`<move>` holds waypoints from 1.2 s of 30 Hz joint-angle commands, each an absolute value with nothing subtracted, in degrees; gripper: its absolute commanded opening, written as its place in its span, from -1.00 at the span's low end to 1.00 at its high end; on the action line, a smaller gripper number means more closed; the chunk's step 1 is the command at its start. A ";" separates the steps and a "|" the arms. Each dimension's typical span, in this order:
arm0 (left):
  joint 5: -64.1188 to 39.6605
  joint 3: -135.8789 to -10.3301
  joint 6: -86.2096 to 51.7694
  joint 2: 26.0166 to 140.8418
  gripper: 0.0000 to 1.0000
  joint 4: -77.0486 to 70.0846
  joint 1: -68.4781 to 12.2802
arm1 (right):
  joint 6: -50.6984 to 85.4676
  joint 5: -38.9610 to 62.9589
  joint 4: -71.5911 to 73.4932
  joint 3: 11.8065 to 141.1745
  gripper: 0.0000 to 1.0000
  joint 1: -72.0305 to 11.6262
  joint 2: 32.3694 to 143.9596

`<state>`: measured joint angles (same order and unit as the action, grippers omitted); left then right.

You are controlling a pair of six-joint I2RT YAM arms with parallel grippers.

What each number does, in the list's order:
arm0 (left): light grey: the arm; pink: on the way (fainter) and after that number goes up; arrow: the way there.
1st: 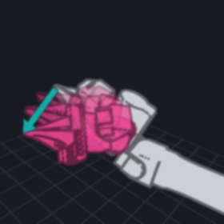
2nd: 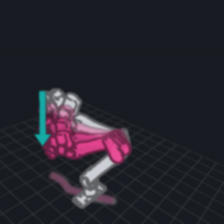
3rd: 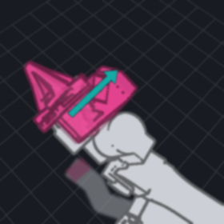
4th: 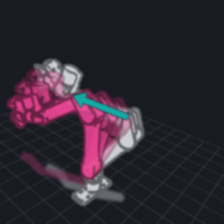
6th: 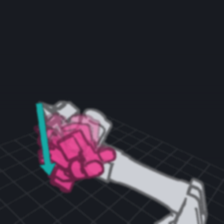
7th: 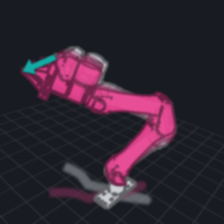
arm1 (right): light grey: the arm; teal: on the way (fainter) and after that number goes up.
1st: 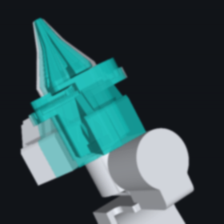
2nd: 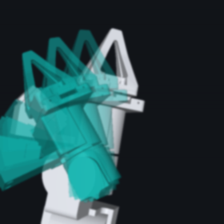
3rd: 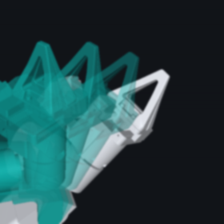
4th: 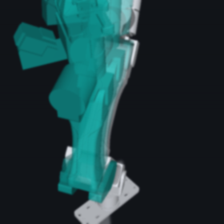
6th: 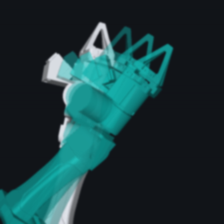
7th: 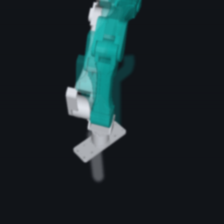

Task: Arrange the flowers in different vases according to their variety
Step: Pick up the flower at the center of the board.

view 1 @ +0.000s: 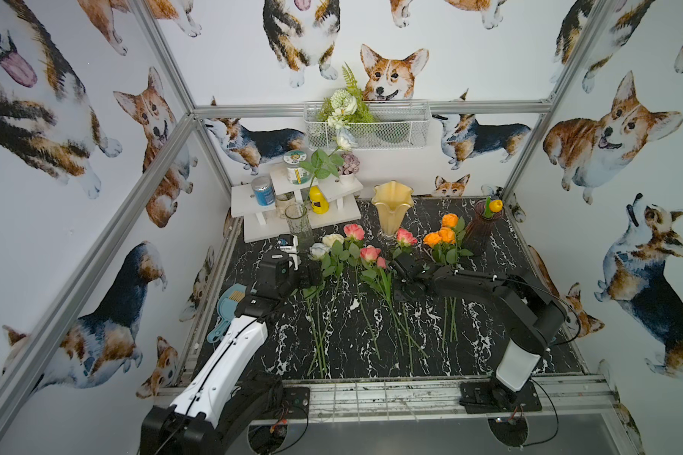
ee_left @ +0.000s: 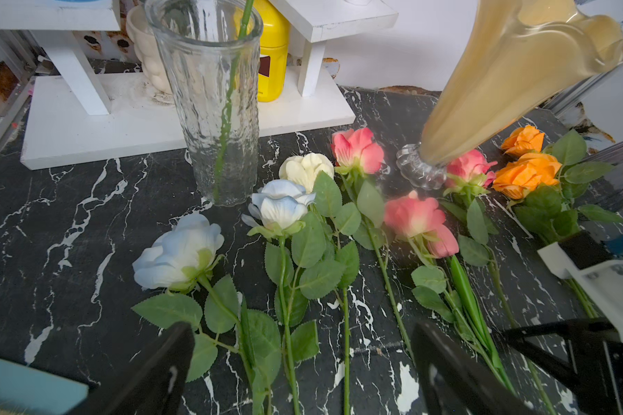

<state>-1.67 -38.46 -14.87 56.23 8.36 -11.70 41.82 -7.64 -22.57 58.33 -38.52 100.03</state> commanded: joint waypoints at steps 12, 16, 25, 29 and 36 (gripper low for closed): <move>-3.54 -38.20 -14.94 56.52 1.00 8.99 -11.69 | 45.34 -22.40 -26.11 55.37 -1.00 -38.76 79.75; -6.16 -38.17 -14.94 56.62 1.00 9.13 -11.73 | 41.95 -27.39 -23.63 55.11 -1.00 -38.76 72.93; -13.49 -37.20 -14.91 55.96 1.00 9.26 -11.86 | 25.57 -37.98 -14.18 61.44 -1.00 -38.61 67.90; -14.80 -36.77 -14.89 55.51 1.00 9.14 -11.87 | 16.82 -40.44 -6.26 65.95 -1.00 -37.17 69.12; -15.58 -36.42 -15.08 55.76 1.00 8.46 -12.13 | 8.36 -36.73 5.61 77.33 -1.00 -31.48 75.87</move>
